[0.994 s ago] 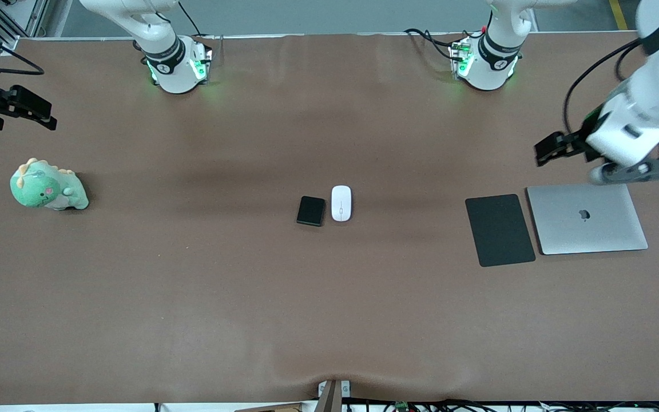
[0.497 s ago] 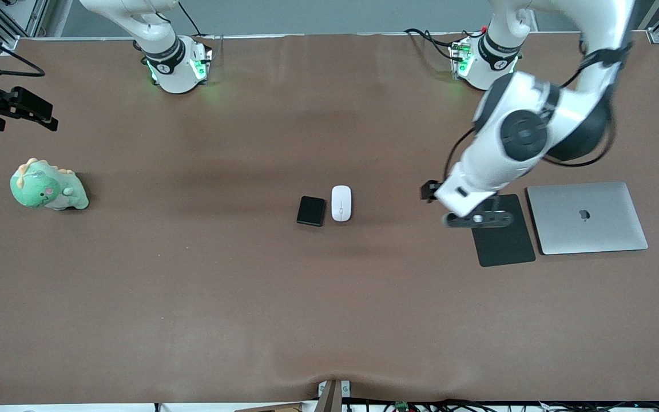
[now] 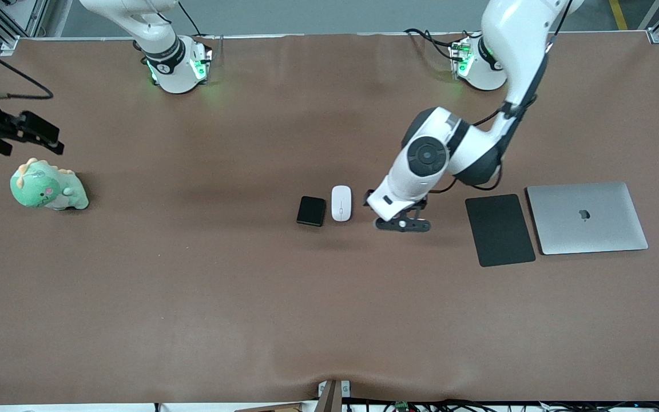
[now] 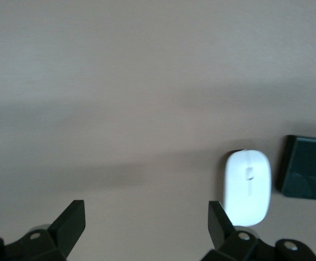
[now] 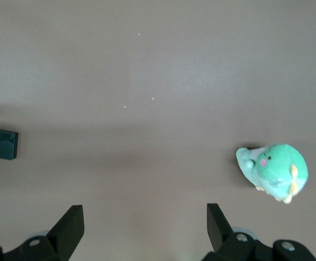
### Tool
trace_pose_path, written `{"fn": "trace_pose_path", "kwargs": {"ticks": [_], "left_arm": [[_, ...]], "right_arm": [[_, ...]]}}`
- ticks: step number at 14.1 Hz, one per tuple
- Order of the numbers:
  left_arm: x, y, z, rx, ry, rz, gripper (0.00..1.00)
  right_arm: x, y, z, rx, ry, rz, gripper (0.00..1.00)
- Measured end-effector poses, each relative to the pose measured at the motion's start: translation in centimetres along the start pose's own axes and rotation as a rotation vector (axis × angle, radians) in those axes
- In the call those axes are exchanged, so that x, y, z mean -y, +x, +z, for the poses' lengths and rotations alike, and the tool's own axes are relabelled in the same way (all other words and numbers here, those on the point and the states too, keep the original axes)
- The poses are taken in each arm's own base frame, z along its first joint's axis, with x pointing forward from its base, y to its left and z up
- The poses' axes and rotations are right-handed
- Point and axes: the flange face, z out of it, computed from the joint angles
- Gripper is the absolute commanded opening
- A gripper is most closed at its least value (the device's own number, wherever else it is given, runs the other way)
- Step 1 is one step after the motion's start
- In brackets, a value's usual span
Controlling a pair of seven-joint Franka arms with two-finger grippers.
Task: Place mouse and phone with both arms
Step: 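Grasp the white mouse with the left gripper while the right gripper reaches the phone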
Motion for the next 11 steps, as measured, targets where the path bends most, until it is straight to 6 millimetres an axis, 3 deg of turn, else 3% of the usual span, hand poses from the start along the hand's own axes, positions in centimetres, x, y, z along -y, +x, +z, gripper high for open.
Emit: {"fn": "trace_pose_path", "kwargs": {"ticks": [3, 5, 11], "left_arm": [[-5.0, -1.6, 4.2, -0.012, -0.026, -0.018, 1.00], [-7.5, -2.2, 6.0, -0.018, -0.016, -0.035, 1.00], [-10.1, -3.4, 9.1, -0.015, 0.014, -0.053, 0.93]], "right_arm": [[0.8, 2.7, 3.6, 0.016, 0.030, -0.007, 1.00], [1.5, 3.1, 4.5, 0.030, 0.059, -0.012, 1.00], [2.1, 3.3, 5.0, 0.046, 0.064, -0.021, 1.00]]}}
